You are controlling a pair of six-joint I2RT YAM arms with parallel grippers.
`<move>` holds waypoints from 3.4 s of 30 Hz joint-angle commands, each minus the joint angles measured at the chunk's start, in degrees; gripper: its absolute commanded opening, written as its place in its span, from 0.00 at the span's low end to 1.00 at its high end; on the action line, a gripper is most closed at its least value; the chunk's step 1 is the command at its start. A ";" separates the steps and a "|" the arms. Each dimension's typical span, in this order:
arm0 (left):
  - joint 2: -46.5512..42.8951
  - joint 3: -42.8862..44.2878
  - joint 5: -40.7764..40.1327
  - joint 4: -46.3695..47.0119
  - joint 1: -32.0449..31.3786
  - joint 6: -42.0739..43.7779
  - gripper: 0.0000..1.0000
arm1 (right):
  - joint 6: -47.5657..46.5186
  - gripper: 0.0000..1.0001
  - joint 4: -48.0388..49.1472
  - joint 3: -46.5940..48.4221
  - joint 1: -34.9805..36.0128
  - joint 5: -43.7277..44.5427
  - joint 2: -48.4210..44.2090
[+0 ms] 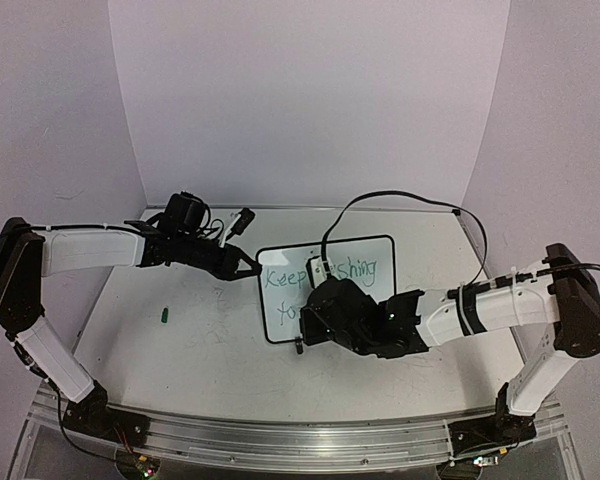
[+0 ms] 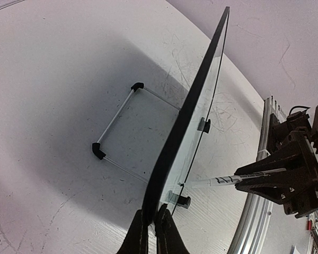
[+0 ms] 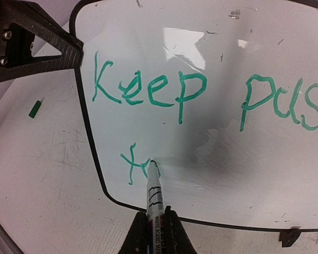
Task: Write a sentence on the whiteboard
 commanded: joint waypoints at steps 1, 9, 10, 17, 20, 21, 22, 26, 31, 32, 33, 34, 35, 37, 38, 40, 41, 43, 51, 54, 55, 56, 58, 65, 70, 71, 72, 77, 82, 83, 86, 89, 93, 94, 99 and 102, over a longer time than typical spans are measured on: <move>-1.16 2.06 -2.53 -0.45 -0.10 1.23 0.00 | 0.24 0.00 1.40 1.12 -0.85 0.06 1.69; -1.23 1.89 -2.79 -0.45 -0.10 1.32 0.00 | -0.92 0.00 4.34 -2.81 -0.46 0.72 -5.22; -1.24 1.94 -2.75 -0.45 -0.10 1.35 0.00 | -0.80 0.00 4.84 -4.12 -0.50 1.47 -6.61; -1.10 2.04 -2.58 -0.40 -0.10 1.31 0.00 | -0.97 0.00 4.49 -2.70 -0.92 0.17 -3.71; -1.22 2.00 -2.58 -0.45 -0.10 1.41 0.00 | -1.80 0.00 4.77 -2.47 -0.90 0.33 -3.49; -1.21 2.00 -2.56 -0.45 -0.10 1.41 0.00 | -2.07 0.00 4.76 -2.31 -0.95 0.27 -3.27; -1.21 2.00 -2.56 -0.45 -0.10 1.41 0.00 | -2.24 0.00 4.79 -2.09 -0.98 0.10 -3.00; -1.34 1.99 -2.57 -0.49 -0.10 1.41 0.00 | -2.47 0.00 5.18 -1.32 -0.96 -0.72 -1.94; -1.19 1.98 -2.44 -0.41 -0.10 1.41 0.00 | -2.37 0.00 5.52 -1.62 -0.93 -0.12 -1.90; -1.14 2.00 -2.45 -0.43 -0.10 1.41 0.00 | -2.40 0.00 5.59 -1.54 -0.93 -0.06 -1.81; -1.17 2.00 -2.46 -0.45 -0.10 1.41 0.00 | -2.43 0.00 5.63 -1.43 -0.96 0.23 -1.65; -1.16 1.98 -2.47 -0.45 -0.10 1.41 0.00 | -2.36 0.00 5.68 -1.38 -0.98 0.49 -1.53; -1.14 1.98 -2.45 -0.45 -0.10 1.41 0.00 | -2.24 0.00 5.62 -1.42 -0.96 0.76 -1.52; -1.19 2.02 -2.53 -0.45 -0.10 1.46 0.00 | -1.80 0.00 4.96 -1.45 -0.97 1.40 -1.61; -1.22 2.00 -2.54 -0.44 -0.10 1.49 0.00 | -1.47 0.00 4.42 -1.43 -0.96 1.72 -1.68; -1.16 1.98 -2.53 -0.46 -0.10 1.49 0.00 | -0.66 0.00 2.99 -1.53 -0.94 2.17 -1.86; -1.13 2.00 -2.45 -0.48 -0.10 1.45 0.00 | -0.21 0.00 2.52 -1.76 -0.96 2.15 -2.08; -1.06 2.01 -2.38 -0.47 -0.10 1.41 0.00 | 0.65 0.00 1.87 -2.34 -0.98 1.99 -2.51; -1.11 2.04 -2.42 -0.45 -0.10 1.41 0.00 | 2.52 0.00 0.80 -4.15 -0.45 1.13 -3.31; -1.18 1.98 -2.46 -0.46 -0.14 1.41 0.00 | 3.01 0.00 0.79 -4.61 -0.45 0.80 -3.27; -1.15 1.99 -2.42 -0.46 -0.11 1.41 0.00 | 3.14 0.00 0.76 -4.70 -0.39 0.70 -3.16; -1.15 2.04 -2.39 -0.50 -0.10 1.41 0.00 | 3.23 0.00 0.79 -4.79 -0.37 0.61 -3.08; -1.11 1.98 -2.35 -0.44 -0.11 1.40 0.00 | 3.47 0.00 0.71 -5.01 -0.27 0.47 -3.14; -1.06 2.01 -2.30 -0.48 -0.14 1.41 0.00 | 3.90 0.00 0.62 -5.19 -0.02 -0.23 -2.59; -0.98 1.99 -2.16 -0.44 -0.11 1.41 0.00 | 3.90 0.00 0.55 -5.04 0.00 -0.42 -2.13; -0.90 2.05 -2.20 -0.44 -0.13 1.41 0.00 | 3.89 0.00 0.53 -4.91 -0.02 -0.46 -2.02; -0.86 2.06 -2.21 -0.49 -0.15 1.41 0.00 | 3.82 0.00 0.50 -4.81 -0.01 -0.53 -1.84; -0.77 1.98 -2.21 -0.45 -0.13 1.41 0.00 | 3.84 0.00 0.26 -4.45 0.00 -1.04 -1.05; -0.68 2.07 -2.19 -0.45 -0.18 1.41 0.00 | 3.81 0.00 0.00 -4.29 -0.02 -1.03 -0.93; -0.67 2.11 -2.16 -0.45 -0.16 1.41 0.00 | 3.69 0.00 -0.05 -4.17 0.00 -1.01 -0.78; -0.67 2.08 -2.18 -0.45 -0.15 1.41 0.00 | 3.23 0.00 -0.08 -3.39 -0.02 -0.84 -0.36; -0.69 2.04 -2.24 -0.45 -0.14 1.41 0.00 | 2.58 0.00 -0.08 -2.41 0.00 0.49 -0.66; -0.79 2.01 -2.30 -0.46 -0.19 1.41 0.00 | 1.54 0.00 -0.08 -1.14 -0.27 2.10 -1.43; -0.78 2.00 -2.29 -0.46 -0.19 1.41 0.00 | 1.36 0.00 -0.08 -0.91 -0.35 2.20 -1.45; -0.83 2.01 -2.33 -0.41 -0.17 1.41 0.00 | 1.21 0.00 -0.08 -0.49 -0.60 2.36 -1.09; -0.86 1.98 -2.39 -0.45 -0.19 1.41 0.00 | 1.41 0.00 -0.08 -0.56 -0.71 2.63 -1.23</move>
